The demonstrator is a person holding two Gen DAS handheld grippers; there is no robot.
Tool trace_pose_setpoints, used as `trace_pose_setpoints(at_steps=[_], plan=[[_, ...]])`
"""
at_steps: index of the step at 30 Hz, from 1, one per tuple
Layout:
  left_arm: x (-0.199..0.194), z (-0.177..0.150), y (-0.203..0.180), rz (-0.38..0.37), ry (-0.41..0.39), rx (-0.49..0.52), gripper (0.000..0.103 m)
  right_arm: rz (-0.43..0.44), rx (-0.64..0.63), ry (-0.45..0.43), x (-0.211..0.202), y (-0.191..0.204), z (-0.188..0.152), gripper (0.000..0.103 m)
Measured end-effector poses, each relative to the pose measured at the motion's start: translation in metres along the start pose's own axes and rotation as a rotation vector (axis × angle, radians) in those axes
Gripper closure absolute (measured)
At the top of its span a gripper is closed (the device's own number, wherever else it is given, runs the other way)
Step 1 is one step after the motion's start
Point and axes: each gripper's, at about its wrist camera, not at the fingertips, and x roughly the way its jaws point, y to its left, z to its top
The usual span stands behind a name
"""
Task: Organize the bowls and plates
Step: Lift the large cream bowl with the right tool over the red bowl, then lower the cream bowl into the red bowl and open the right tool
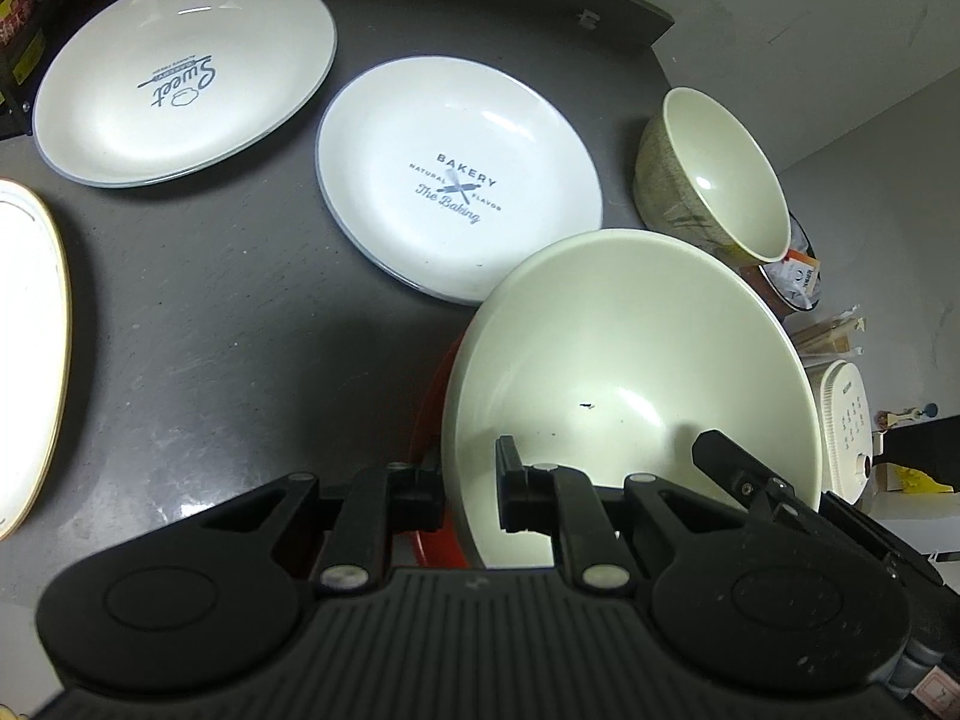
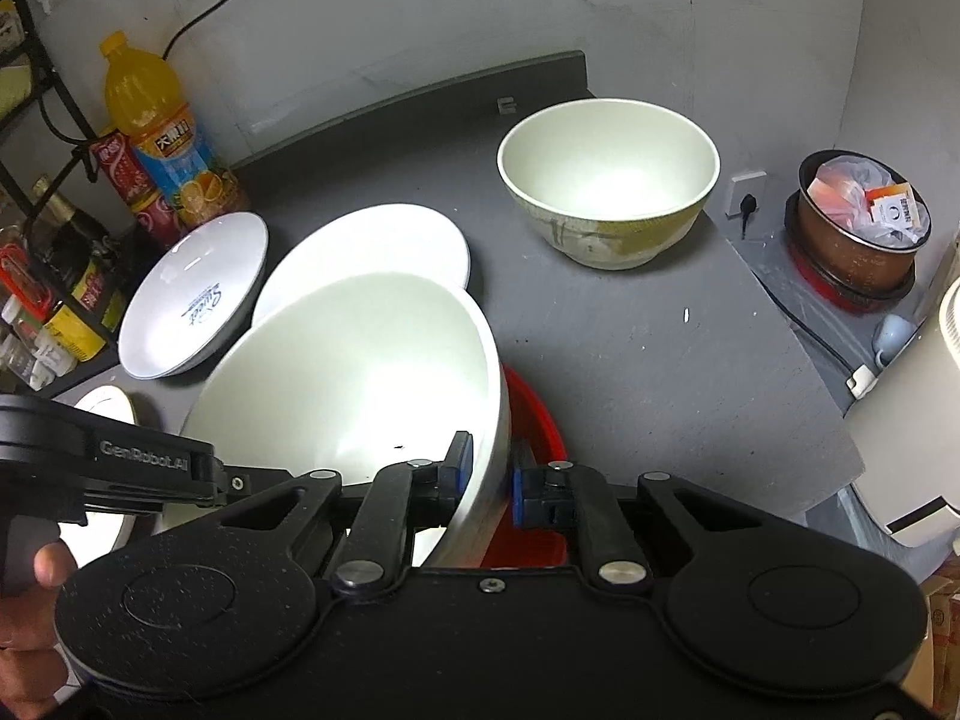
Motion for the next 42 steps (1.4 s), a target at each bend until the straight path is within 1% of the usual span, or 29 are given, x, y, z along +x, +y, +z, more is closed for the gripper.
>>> trace_pose_setpoints(at_steps=[5,10,13,15,19,21,22,23,24,28,31,33,35,36,37,39,40,41,42], plan=[[0.0,0.003,0.002,-0.007,0.019,-0.008,0.09,-0.009,0.006,0.023,0.007,-0.002,-0.003,0.093],[0.0,0.005,0.002,-0.002,0.043,-0.006,0.089,-0.013,0.014,0.024,0.009,0.0,-0.003,0.094],[-0.004,0.007,0.003,-0.015,0.054,-0.011,0.085,-0.021,0.019,0.021,0.01,0.0,-0.002,0.094],[-0.006,0.008,0.003,-0.032,0.057,-0.015,0.079,-0.021,0.029,0.022,0.011,-0.001,-0.003,0.094],[-0.014,0.009,0.002,-0.038,0.06,-0.014,0.077,-0.042,0.059,0.026,0.013,-0.004,-0.004,0.094],[-0.019,0.011,0.0,-0.035,0.058,-0.009,0.073,-0.044,0.074,0.026,0.012,-0.005,-0.004,0.094],[-0.024,0.011,-0.001,-0.037,0.049,0.004,0.071,-0.042,0.076,0.021,0.012,-0.004,-0.004,0.093],[-0.027,0.011,-0.001,-0.039,0.036,0.015,0.065,-0.045,0.072,0.016,0.011,-0.004,-0.004,0.093],[-0.03,0.011,-0.001,-0.036,0.024,0.021,0.063,-0.051,0.067,0.013,0.011,-0.002,-0.004,0.092],[-0.041,0.011,0.003,-0.038,0.0,0.018,0.059,-0.058,0.082,0.014,0.011,0.0,-0.007,0.092],[-0.047,0.01,0.008,-0.025,-0.015,0.024,0.057,-0.045,0.118,0.043,0.012,-0.002,-0.007,0.082],[-0.05,0.009,0.011,-0.02,-0.023,0.027,0.056,-0.049,0.131,0.041,0.009,0.001,-0.009,0.079],[-0.054,0.007,0.014,-0.019,-0.035,0.027,0.054,-0.054,0.137,0.038,0.005,0.004,-0.012,0.072],[-0.056,0.006,0.016,-0.017,-0.041,0.025,0.051,-0.054,0.141,0.035,0.002,0.006,-0.013,0.07],[-0.058,0.006,0.018,-0.013,-0.046,0.023,0.05,-0.055,0.142,0.032,-0.001,0.008,-0.014,0.066],[-0.061,0.004,0.021,-0.003,-0.058,0.021,0.047,-0.047,0.147,-0.008,-0.013,0.012,-0.017,0.054],[-0.063,0.004,0.022,-0.002,-0.064,0.025,0.047,-0.054,0.143,-0.031,-0.021,0.015,-0.017,0.044],[-0.064,0.004,0.022,-0.004,-0.067,0.03,0.046,-0.064,0.13,-0.05,-0.026,0.019,-0.016,0.041],[-0.064,0.003,0.022,-0.007,-0.07,0.036,0.046,-0.075,0.113,-0.066,-0.032,0.023,-0.015,0.041]])
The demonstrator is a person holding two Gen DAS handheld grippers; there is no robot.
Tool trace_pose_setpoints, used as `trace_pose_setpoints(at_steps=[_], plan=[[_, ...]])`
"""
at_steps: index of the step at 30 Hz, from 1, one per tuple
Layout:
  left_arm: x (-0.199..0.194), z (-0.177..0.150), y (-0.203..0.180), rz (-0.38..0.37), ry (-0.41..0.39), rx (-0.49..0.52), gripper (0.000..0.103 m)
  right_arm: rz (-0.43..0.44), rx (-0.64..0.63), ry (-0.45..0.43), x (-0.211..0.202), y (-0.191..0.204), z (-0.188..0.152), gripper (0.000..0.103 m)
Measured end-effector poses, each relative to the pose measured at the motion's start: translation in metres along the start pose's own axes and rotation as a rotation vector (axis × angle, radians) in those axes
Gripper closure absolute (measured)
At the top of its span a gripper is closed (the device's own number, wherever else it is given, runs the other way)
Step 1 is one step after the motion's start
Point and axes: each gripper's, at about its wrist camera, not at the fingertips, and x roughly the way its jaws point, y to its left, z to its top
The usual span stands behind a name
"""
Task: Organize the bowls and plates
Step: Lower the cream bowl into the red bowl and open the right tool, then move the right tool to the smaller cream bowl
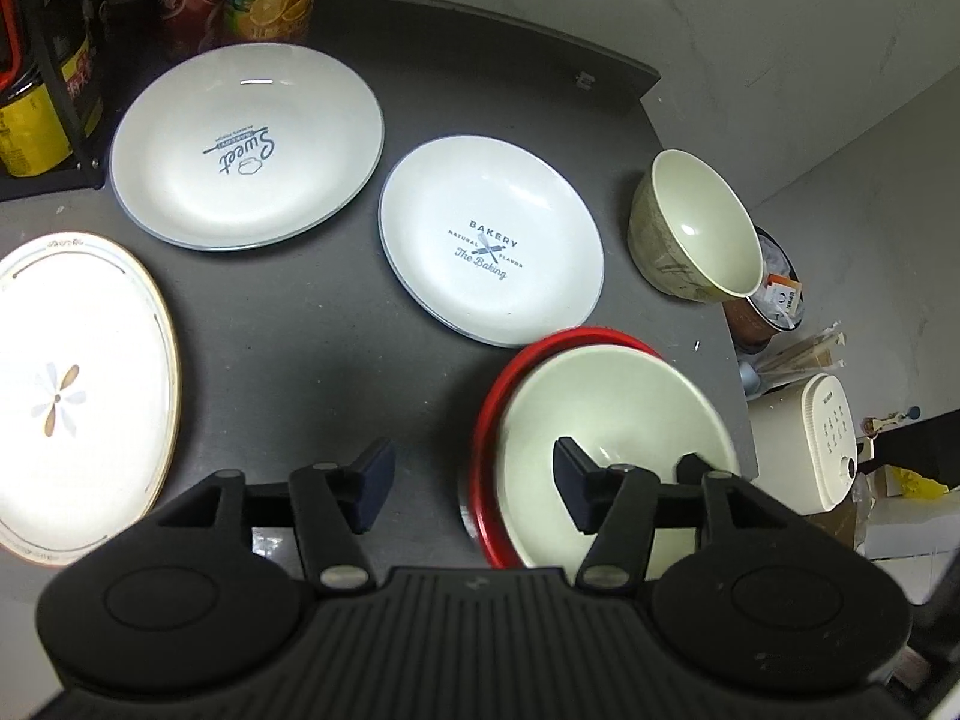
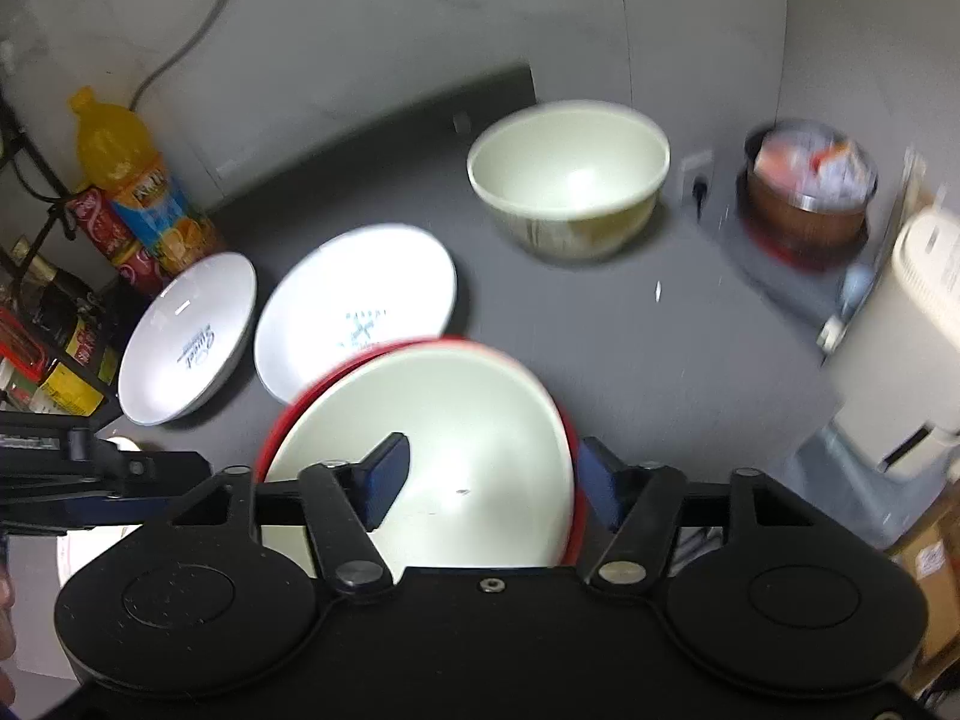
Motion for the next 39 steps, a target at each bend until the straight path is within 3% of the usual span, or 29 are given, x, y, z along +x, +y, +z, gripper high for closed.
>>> trace_pose_setpoints(at_steps=[5,11,24,30,39], plan=[[-0.003,-0.001,-0.005,-0.015,-0.032,0.014,0.045,-0.057,-0.002,-0.061,-0.024,0.0,-0.004,0.02],[-0.006,-0.003,-0.017,-0.01,-0.072,0.071,0.038,-0.089,0.02,-0.119,-0.034,-0.014,-0.006,0.008],[0.012,0.015,-0.049,-0.036,-0.103,0.066,0.025,-0.054,0.029,-0.2,-0.026,-0.047,0.015,0.002],[0.026,0.035,-0.077,-0.018,-0.128,0.105,0.018,-0.013,0.052,-0.183,-0.008,-0.07,0.041,0.0],[0.049,0.075,-0.102,0.019,-0.141,0.037,0.016,0.05,0.042,-0.135,0.03,-0.091,0.087,0.0]])
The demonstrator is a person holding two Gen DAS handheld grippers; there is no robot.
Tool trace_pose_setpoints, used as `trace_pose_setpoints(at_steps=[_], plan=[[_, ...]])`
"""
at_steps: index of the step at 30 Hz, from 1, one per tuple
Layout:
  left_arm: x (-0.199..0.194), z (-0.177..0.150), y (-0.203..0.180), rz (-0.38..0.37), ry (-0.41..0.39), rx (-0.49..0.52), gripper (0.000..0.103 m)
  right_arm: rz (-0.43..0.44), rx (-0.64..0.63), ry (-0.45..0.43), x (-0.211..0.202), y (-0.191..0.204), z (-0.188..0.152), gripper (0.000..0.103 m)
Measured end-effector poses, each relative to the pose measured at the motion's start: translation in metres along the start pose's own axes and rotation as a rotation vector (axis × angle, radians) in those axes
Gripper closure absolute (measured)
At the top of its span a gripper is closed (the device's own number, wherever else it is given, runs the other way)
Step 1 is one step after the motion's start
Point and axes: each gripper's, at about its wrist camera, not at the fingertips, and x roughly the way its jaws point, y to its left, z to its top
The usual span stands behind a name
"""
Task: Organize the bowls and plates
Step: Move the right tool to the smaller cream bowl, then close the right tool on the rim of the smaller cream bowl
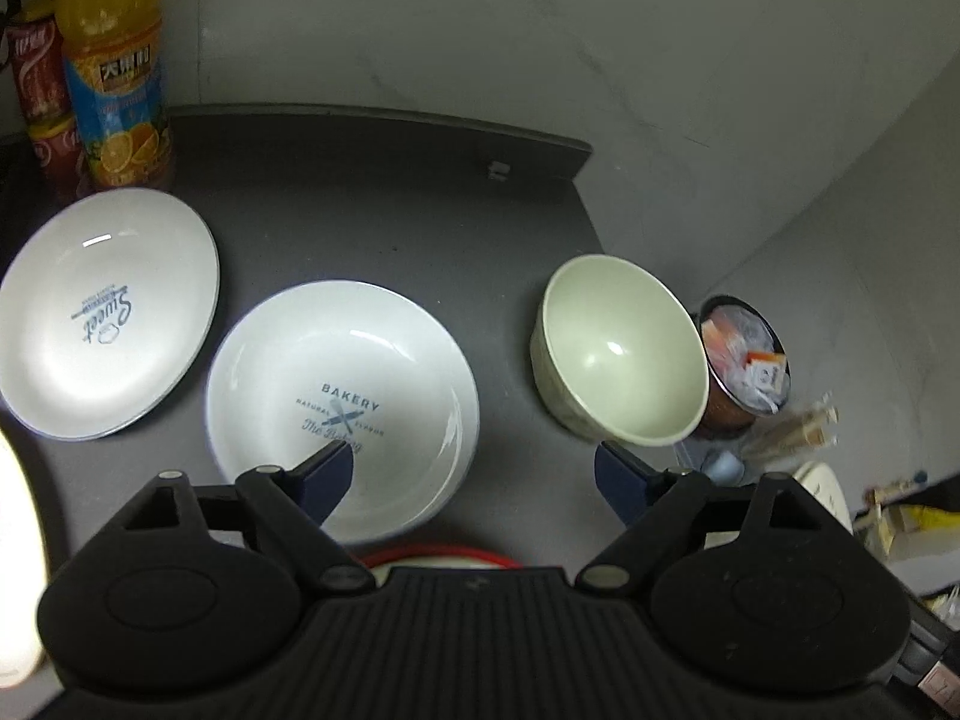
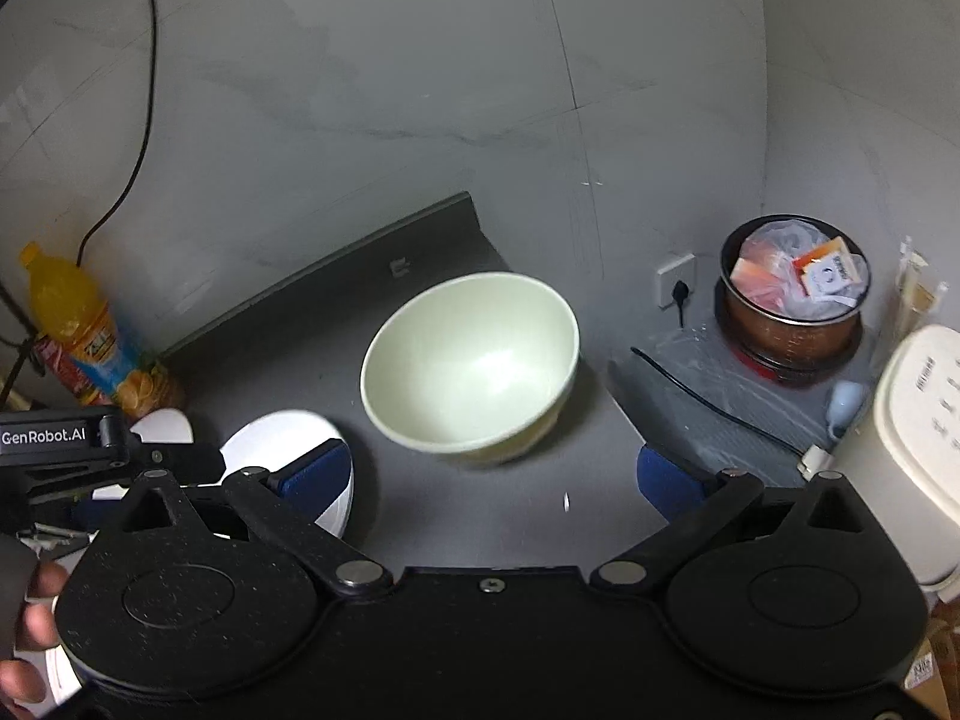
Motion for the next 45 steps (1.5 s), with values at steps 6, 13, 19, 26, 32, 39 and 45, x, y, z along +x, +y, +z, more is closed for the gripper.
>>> trace_pose_setpoints(at_steps=[6,13,19,26,32,39,45], plan=[[0.024,0.02,-0.008,0.011,0.005,-0.033,0.016,0.012,-0.027,0.044,0.03,-0.013,0.019,0.0],[0.057,0.025,-0.02,-0.002,0.027,-0.019,0.019,0.038,-0.01,0.103,0.063,-0.032,0.03,0.015],[0.083,0.025,-0.032,-0.005,0.068,-0.019,0.026,0.053,0.022,0.162,0.089,-0.043,0.03,0.034],[0.12,0.027,-0.033,0.023,0.143,-0.063,0.049,0.062,0.041,0.227,0.115,-0.05,0.027,0.046],[0.137,0.032,-0.038,0.019,0.163,-0.08,0.067,0.087,0.082,0.269,0.132,-0.05,0.027,0.07],[0.139,0.032,-0.044,0.014,0.177,-0.102,0.089,0.086,0.068,0.279,0.134,-0.046,0.028,0.076],[0.124,0.032,-0.043,0.014,0.167,-0.092,0.089,0.111,0.051,0.231,0.12,-0.041,0.032,0.076]])
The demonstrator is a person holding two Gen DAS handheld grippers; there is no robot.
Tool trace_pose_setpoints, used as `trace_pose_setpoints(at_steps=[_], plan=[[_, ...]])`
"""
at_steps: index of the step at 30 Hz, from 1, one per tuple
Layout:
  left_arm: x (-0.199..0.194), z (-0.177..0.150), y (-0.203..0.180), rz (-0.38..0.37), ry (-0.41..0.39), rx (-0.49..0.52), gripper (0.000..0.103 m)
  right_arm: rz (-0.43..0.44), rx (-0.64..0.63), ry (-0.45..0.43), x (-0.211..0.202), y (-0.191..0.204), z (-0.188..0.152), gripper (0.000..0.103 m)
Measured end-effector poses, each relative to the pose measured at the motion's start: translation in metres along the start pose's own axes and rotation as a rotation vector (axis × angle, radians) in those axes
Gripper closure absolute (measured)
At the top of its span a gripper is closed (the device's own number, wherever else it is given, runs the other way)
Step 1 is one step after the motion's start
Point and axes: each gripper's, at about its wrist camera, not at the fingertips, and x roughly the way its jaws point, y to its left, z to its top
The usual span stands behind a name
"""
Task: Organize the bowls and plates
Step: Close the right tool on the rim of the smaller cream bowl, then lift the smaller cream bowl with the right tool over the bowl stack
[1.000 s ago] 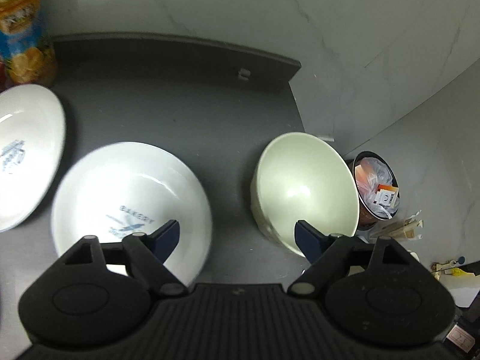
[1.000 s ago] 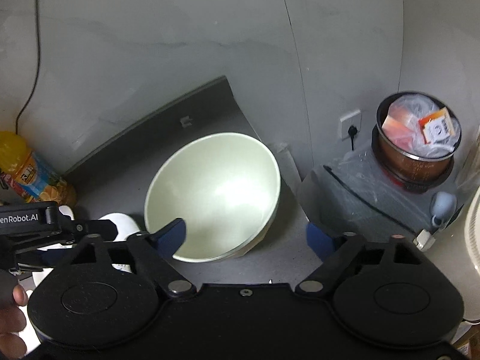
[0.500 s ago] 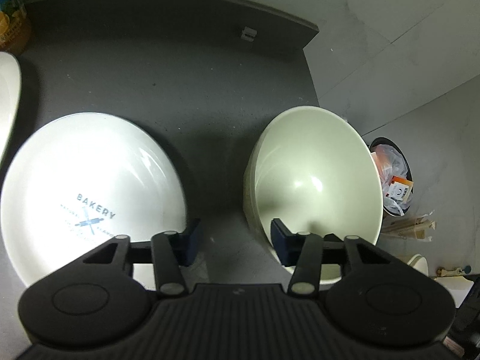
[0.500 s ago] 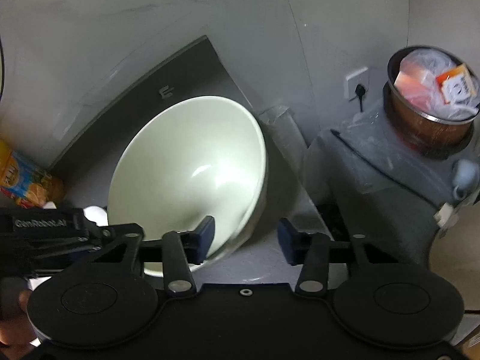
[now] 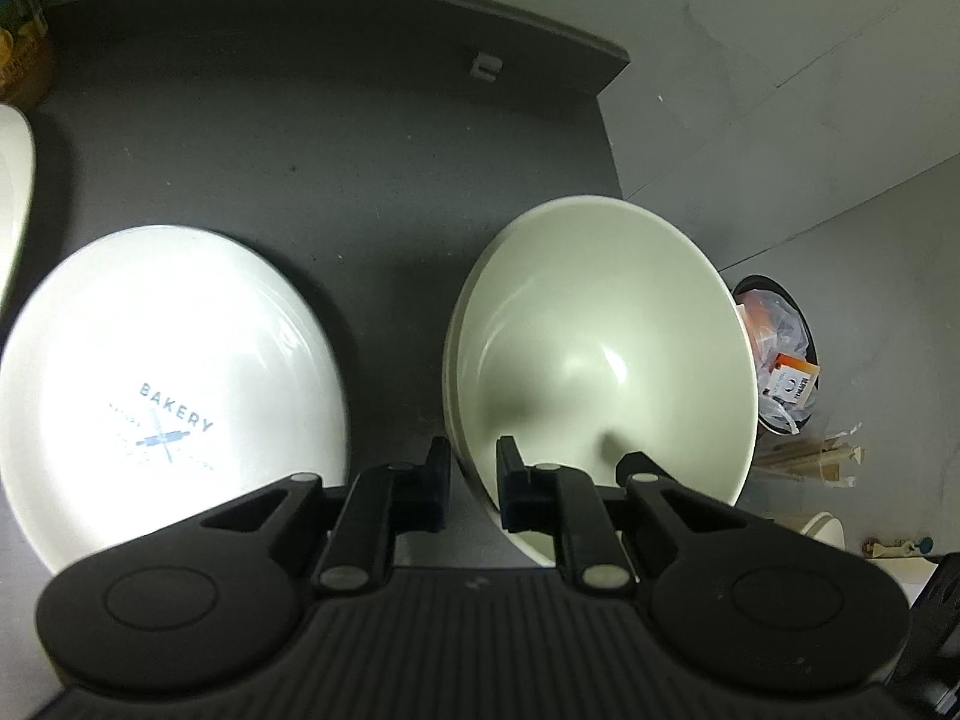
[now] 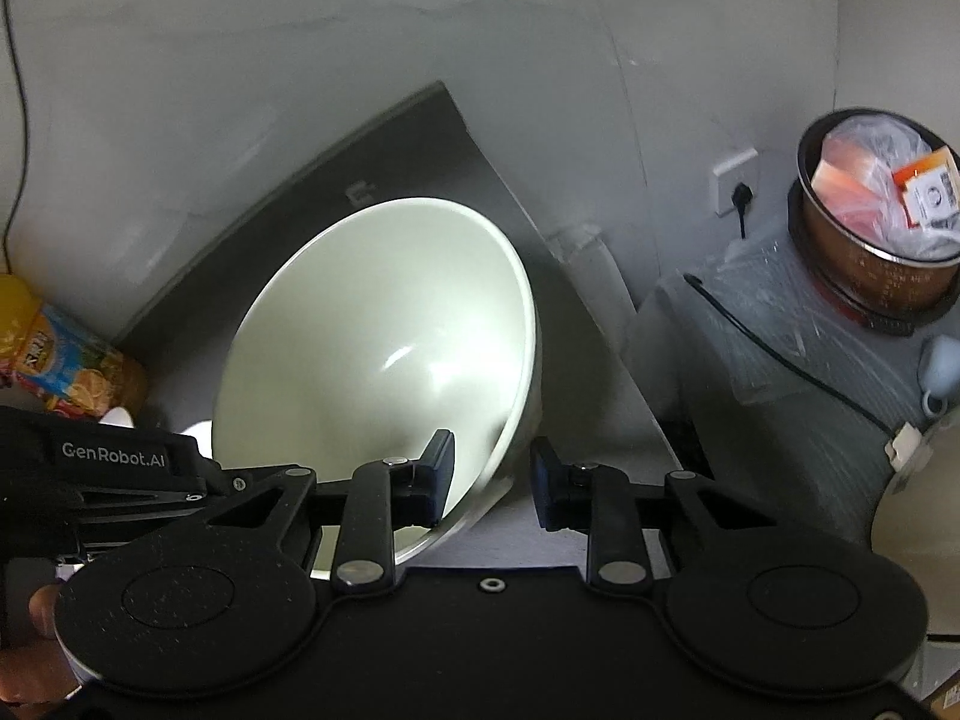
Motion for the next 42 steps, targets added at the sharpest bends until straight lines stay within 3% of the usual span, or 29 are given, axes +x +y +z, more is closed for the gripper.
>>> trace_pose_setpoints(at_steps=[22,42], plan=[[-0.108,-0.047,0.026,-0.121,-0.092,0.078,0.089,-0.015,-0.045,-0.188,-0.101,0.059,-0.034,0.076],[-0.173,-0.127,0.084,-0.146,-0.143,0.102,0.088,-0.03,-0.071,-0.197,-0.15,0.106,-0.116,0.076]])
